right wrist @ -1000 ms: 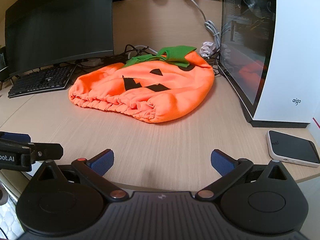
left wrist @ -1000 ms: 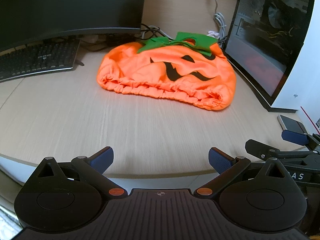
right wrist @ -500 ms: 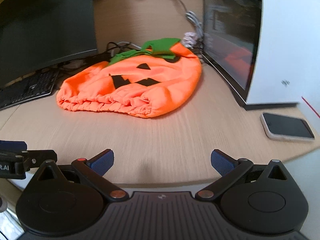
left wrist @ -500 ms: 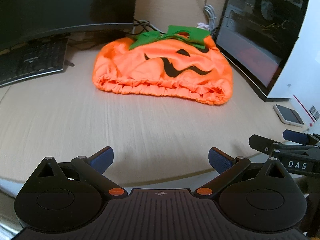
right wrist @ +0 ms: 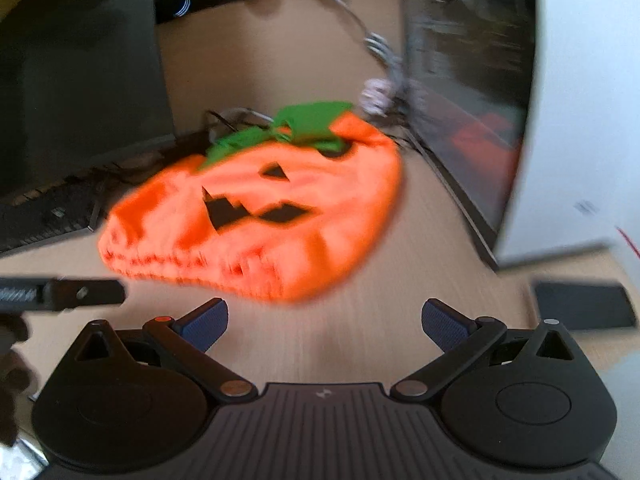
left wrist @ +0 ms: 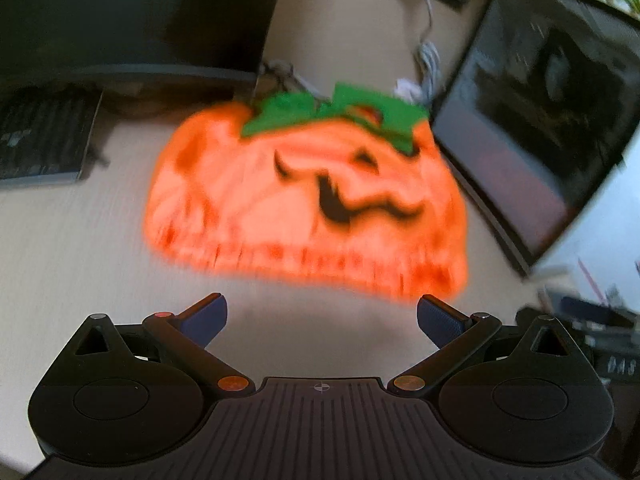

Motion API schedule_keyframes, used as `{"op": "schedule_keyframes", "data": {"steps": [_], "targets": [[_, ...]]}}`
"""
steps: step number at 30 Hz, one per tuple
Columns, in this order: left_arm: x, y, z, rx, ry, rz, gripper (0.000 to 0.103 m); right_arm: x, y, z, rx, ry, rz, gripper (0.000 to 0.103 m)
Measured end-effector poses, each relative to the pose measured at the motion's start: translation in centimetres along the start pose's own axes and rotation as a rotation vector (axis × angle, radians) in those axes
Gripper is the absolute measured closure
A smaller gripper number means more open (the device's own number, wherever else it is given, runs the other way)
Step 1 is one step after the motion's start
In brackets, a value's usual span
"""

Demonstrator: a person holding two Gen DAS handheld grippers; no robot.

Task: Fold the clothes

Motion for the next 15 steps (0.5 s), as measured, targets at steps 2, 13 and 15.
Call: {"op": "schedule_keyframes", "data": {"steps": [2,13,15], "targets": [[-0.5,-1.6,-2.4,0.018,0.047,-0.005,0.000,0.9,-2.2,-2.3,-0.001,0.021,-0.065,0.000],[-5.1,-10.9,-6.5,-0.166,0.222,-0.008,0.000,0.8,-14.8,-7.4,-0.254,-0.044,-0.394,0.000],[-5.4,-9.9,-4.9,-0.183,0.186,0.013,0.000,0.8,-14.3,-6.2,-0.291,-0.041,-0.399,0.000]]}}
Point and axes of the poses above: each gripper's, at about its wrist camera, not at the fingertips, and y roughly against the way its jaws point, x to its right, z to its underside, the point moved 6 cm from there along -y, roughly the way its jaws point, and after that the axes turned 9 degrees about -x, right-handed, at the moved point
